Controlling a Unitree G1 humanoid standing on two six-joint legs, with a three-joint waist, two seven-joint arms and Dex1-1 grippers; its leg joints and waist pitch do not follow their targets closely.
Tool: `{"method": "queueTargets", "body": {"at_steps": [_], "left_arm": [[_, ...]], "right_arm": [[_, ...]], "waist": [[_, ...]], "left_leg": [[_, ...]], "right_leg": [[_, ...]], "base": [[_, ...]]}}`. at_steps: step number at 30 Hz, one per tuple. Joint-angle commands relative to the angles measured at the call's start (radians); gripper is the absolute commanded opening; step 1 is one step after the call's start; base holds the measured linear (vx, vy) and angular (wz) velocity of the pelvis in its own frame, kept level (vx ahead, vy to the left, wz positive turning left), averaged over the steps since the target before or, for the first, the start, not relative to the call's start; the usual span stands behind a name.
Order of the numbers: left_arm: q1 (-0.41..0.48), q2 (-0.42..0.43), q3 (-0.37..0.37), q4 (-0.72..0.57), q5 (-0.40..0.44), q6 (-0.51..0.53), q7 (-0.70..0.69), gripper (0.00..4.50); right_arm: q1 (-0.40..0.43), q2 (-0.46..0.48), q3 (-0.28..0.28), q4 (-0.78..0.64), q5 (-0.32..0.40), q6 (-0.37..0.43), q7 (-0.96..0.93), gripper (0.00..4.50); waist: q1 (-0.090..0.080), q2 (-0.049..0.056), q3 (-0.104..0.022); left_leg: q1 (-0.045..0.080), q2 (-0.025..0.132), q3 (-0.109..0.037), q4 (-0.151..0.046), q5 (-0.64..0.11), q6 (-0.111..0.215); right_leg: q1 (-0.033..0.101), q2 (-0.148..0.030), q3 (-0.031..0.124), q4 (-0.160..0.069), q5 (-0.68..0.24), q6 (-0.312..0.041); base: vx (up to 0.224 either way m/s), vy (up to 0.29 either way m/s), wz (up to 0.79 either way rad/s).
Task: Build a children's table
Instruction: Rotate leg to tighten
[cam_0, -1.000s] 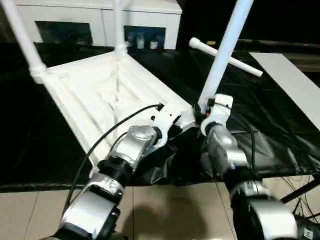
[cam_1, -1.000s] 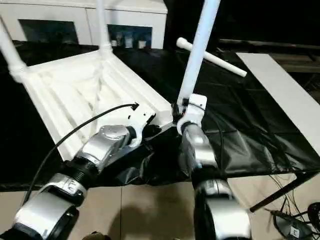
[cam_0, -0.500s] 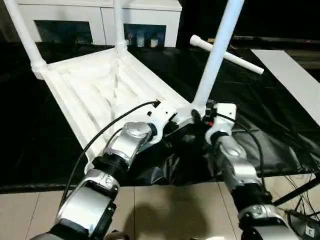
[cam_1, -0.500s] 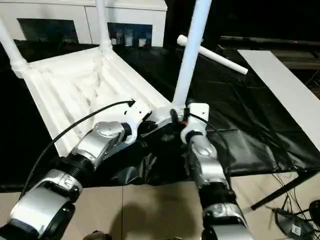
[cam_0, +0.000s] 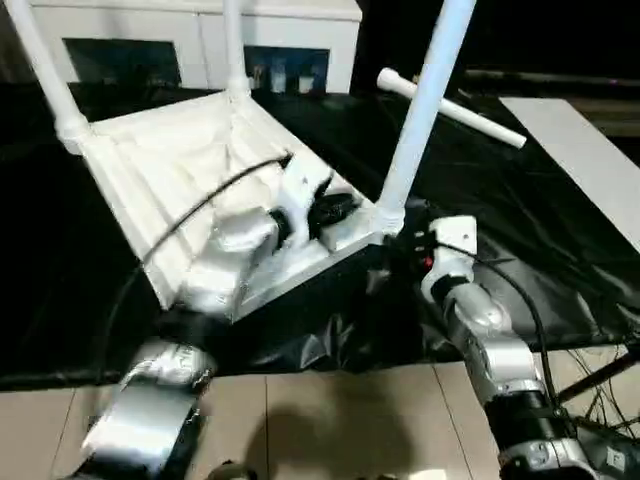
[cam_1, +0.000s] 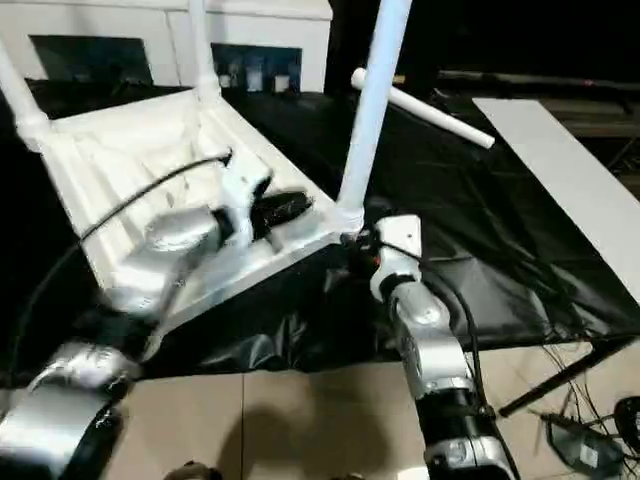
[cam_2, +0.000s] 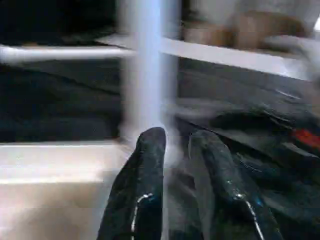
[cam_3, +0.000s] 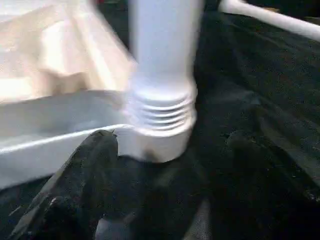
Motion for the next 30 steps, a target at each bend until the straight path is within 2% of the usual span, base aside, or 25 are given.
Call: {"method": "queueTargets", "body": {"at_steps": [1, 2, 3, 4, 7, 9, 11, 14, 15, 18, 20, 21, 22, 23, 25, 26, 28, 30], "left_arm": [[0.047, 0.061, -0.043, -0.132, -0.054, 0.125, -0.125, 1.09], [0.078, 0.105, -0.06, -0.2, -0.079, 0.177, -0.163, 1.09], [0.085, 0.12, -0.068, -0.212, -0.076, 0.187, -0.172, 1.09], [0.104, 0.167, -0.094, -0.242, -0.057, 0.213, -0.196, 1.09], [0.122, 0.235, -0.136, -0.24, 0.019, 0.224, -0.215, 1.09], [0.124, 0.25, -0.15, -0.236, 0.049, 0.249, -0.207, 1.09], [0.122, 0.26, -0.175, -0.233, 0.081, 0.282, -0.189, 1.09], [0.105, 0.255, -0.206, -0.212, 0.113, 0.319, -0.141, 1.09], [0.102, 0.258, -0.214, -0.216, 0.114, 0.332, -0.132, 1.09], [0.07, 0.225, -0.223, -0.152, 0.16, 0.329, -0.051, 1.09], [0.036, 0.165, -0.187, -0.081, 0.19, 0.306, 0.043, 1.09], [0.029, 0.151, -0.176, -0.068, 0.192, 0.304, 0.063, 1.09], [0.02, 0.136, -0.164, -0.05, 0.192, 0.294, 0.088, 1.09], [0.013, 0.124, -0.157, -0.035, 0.195, 0.283, 0.109, 1.09], [-0.007, 0.098, -0.141, 0.005, 0.198, 0.274, 0.164, 1.09], [-0.017, 0.088, -0.138, 0.024, 0.199, 0.268, 0.194, 1.09], [-0.029, 0.076, -0.13, 0.048, 0.199, 0.265, 0.224, 1.09], [-0.059, 0.045, -0.104, 0.121, 0.206, 0.22, 0.3, 1.09]], "right_arm": [[0.009, -0.023, 0.014, -0.048, 0.007, 0.029, 0.054, 3.83], [0.015, -0.031, 0.023, -0.069, 0.014, 0.045, 0.081, 3.83], [0.017, -0.034, 0.026, -0.074, 0.016, 0.047, 0.089, 3.83], [0.024, -0.043, 0.033, -0.092, 0.023, 0.057, 0.115, 3.83], [0.036, -0.062, 0.051, -0.118, 0.028, 0.071, 0.159, 3.83], [0.042, -0.07, 0.061, -0.127, 0.028, 0.076, 0.176, 3.83], [0.048, -0.073, 0.07, -0.131, 0.023, 0.079, 0.181, 3.83], [0.049, -0.072, 0.075, -0.133, 0.011, 0.086, 0.182, 3.83], [0.05, -0.072, 0.076, -0.137, 0.009, 0.092, 0.184, 3.83], [0.052, -0.074, 0.074, -0.144, 0.0, 0.104, 0.175, 3.83], [0.053, -0.082, 0.069, -0.14, -0.003, 0.1, 0.159, 3.83], [0.054, -0.083, 0.068, -0.139, -0.004, 0.099, 0.156, 3.83], [0.054, -0.084, 0.066, -0.139, -0.004, 0.099, 0.153, 3.83], [0.055, -0.084, 0.064, -0.139, -0.005, 0.099, 0.15, 3.83], [0.056, -0.086, 0.062, -0.138, -0.008, 0.099, 0.146, 3.83], [0.056, -0.086, 0.061, -0.137, -0.009, 0.099, 0.145, 3.83], [0.056, -0.087, 0.06, -0.136, -0.012, 0.098, 0.144, 3.83], [0.055, -0.087, 0.058, -0.133, -0.021, 0.099, 0.136, 3.83]], "waist": [[0.003, 0.004, -0.069], [0.003, 0.007, -0.071], [0.002, 0.009, -0.068], [0.001, 0.01, -0.066], [0.0, 0.009, -0.06], [0.001, 0.01, -0.059], [0.001, 0.011, -0.059], [0.0, 0.008, -0.062], [0.001, 0.008, -0.063], [0.001, 0.007, -0.066], [0.007, 0.006, -0.068], [0.007, 0.005, -0.066], [0.007, 0.011, -0.068], [0.006, 0.007, -0.069], [0.003, 0.003, -0.069], [0.005, 0.004, -0.069], [0.005, 0.003, -0.07], [0.005, 0.003, -0.07]], "left_leg": [[0.023, 0.028, -0.01, -0.071, -0.175, 0.036], [0.024, 0.03, -0.012, -0.071, -0.176, 0.027], [0.023, 0.031, -0.012, -0.074, -0.183, 0.023], [0.03, 0.03, -0.01, -0.075, -0.209, 0.012], [0.03, 0.03, -0.013, -0.083, -0.26, -0.012], [0.035, 0.031, -0.014, -0.085, -0.286, -0.032], [0.035, 0.031, -0.015, -0.086, -0.298, -0.046], [0.027, 0.029, -0.018, -0.085, -0.277, -0.047], [0.028, 0.029, -0.018, -0.084, -0.271, -0.046], [0.025, 0.025, -0.015, -0.079, -0.234, -0.035], [0.028, 0.025, -0.013, -0.074, -0.214, -0.029], [0.027, 0.024, -0.013, -0.075, -0.214, -0.027], [0.022, 0.023, -0.017, -0.076, -0.215, -0.029], [0.024, 0.024, -0.016, -0.075, -0.224, -0.027], [0.018, 0.022, -0.019, -0.075, -0.218, -0.024], [0.023, 0.022, -0.017, -0.073, -0.222, -0.02], [0.022, 0.022, -0.017, -0.072, -0.221, -0.015], [0.022, 0.02, -0.017, -0.071, -0.22, -0.009]], "right_leg": [[0.051, -0.047, 0.042, -0.056, -0.101, -0.223], [0.053, -0.047, 0.042, -0.051, -0.099, -0.222], [0.051, -0.046, 0.042, -0.053, -0.109, -0.218], [0.045, -0.043, 0.043, -0.059, -0.139, -0.21], [0.042, -0.042, 0.044, -0.068, -0.218, -0.177], [0.038, -0.045, 0.045, -0.073, -0.264, -0.158], [0.037, -0.047, 0.046, -0.076, -0.287, -0.15], [0.044, -0.049, 0.045, -0.073, -0.267, -0.148], [0.044, -0.048, 0.045, -0.072, -0.258, -0.149], [0.046, -0.046, 0.045, -0.068, -0.207, -0.16], [0.046, -0.046, 0.045, -0.067, -0.175, -0.169], [0.047, -0.046, 0.045, -0.068, -0.178, -0.17], [0.052, -0.048, 0.043, -0.067, -0.186, -0.167], [0.05, -0.048, 0.042, -0.07, -0.191, -0.165], [0.056, -0.048, 0.041, -0.069, -0.195, -0.161], [0.051, -0.048, 0.041, -0.071, -0.197, -0.16], [0.053, -0.048, 0.041, -0.072, -0.199, -0.161], [0.052, -0.046, 0.04, -0.075, -0.204, -0.157]], "base": [[0.0, 0.0, 0.0], [0.0, 0.0, 0.0], [0.0, 0.0, 0.0], [0.0, 0.0, 0.0], [0.0, 0.0, 0.0], [0.0, 0.0, 0.0], [0.0, 0.0, 0.0], [0.0, 0.0, 0.0], [0.0, 0.0, 0.0], [0.0, 0.0, 0.0], [0.0, 0.0, 0.0], [0.0, 0.0, 0.0], [0.0, 0.0, 0.0], [0.0, 0.0, 0.0], [0.0, 0.0, 0.0], [0.0, 0.0, 0.0], [0.0, 0.0, 0.0], [0.0, 0.0, 0.0]]}}
